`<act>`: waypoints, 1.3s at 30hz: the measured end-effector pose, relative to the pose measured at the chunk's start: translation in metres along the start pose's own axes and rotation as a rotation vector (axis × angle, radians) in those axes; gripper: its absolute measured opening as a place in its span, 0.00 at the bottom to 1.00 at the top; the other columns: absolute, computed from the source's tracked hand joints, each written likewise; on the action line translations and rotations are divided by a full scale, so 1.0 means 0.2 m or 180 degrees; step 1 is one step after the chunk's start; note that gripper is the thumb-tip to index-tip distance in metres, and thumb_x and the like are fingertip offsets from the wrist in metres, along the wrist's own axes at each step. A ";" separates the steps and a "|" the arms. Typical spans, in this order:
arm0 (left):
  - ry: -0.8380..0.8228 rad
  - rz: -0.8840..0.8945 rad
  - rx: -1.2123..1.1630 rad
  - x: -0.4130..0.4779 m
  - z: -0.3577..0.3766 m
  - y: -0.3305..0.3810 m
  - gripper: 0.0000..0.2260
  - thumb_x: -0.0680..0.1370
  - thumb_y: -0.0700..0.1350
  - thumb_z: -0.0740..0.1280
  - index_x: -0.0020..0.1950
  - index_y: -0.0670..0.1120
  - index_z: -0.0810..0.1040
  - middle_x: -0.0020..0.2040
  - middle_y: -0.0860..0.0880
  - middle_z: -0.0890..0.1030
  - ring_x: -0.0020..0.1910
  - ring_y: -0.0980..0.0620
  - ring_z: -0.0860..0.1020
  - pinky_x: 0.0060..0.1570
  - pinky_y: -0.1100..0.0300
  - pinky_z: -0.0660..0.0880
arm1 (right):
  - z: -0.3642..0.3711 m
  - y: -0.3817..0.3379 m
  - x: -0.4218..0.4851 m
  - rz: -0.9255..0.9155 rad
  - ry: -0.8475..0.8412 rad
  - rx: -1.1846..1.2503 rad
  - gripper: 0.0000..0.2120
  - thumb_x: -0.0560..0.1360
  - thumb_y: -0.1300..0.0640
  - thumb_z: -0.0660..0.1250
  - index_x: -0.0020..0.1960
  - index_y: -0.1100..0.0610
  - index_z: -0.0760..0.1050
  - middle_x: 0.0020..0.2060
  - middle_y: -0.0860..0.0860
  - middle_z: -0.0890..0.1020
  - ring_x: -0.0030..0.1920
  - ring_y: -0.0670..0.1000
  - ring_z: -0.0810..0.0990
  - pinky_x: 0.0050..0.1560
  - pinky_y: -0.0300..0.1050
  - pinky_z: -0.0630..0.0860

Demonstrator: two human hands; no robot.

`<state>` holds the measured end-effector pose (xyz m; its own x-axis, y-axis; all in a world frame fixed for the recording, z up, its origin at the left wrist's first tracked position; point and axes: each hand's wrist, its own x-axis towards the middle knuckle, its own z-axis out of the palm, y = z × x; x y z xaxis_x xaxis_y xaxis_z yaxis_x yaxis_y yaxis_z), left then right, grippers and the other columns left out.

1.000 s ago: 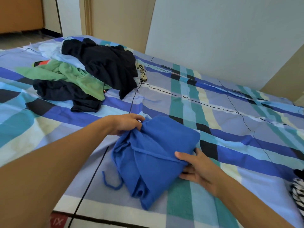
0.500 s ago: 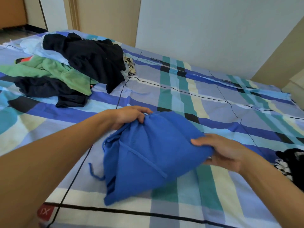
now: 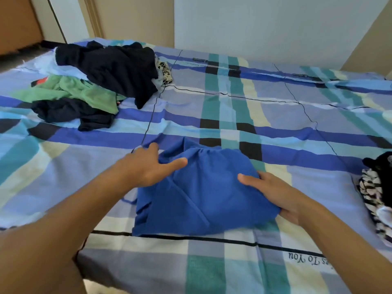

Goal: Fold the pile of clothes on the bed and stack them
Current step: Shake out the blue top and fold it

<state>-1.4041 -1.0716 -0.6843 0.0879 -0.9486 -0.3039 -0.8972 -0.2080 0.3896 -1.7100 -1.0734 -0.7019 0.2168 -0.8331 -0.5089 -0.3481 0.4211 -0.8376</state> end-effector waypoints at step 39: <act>-0.1290 0.1104 -0.2359 -0.02 0.88 2.40 0.32 0.73 0.45 0.73 0.74 0.42 0.65 0.63 0.42 0.77 0.54 0.40 0.80 0.55 0.44 0.79 | -1.98 0.68 -0.90 0.0013 0.2566 -0.0012 0.43 0.60 0.50 0.75 0.74 0.46 0.66 0.65 0.52 0.80 0.59 0.56 0.81 0.65 0.58 0.75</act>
<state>-1.9110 -1.1248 -0.6498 -0.4192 -0.8593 -0.2930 -0.3250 -0.1593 0.9322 -2.1581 -1.0086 -0.6464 -0.5089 -0.8347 -0.2107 -0.3508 0.4246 -0.8347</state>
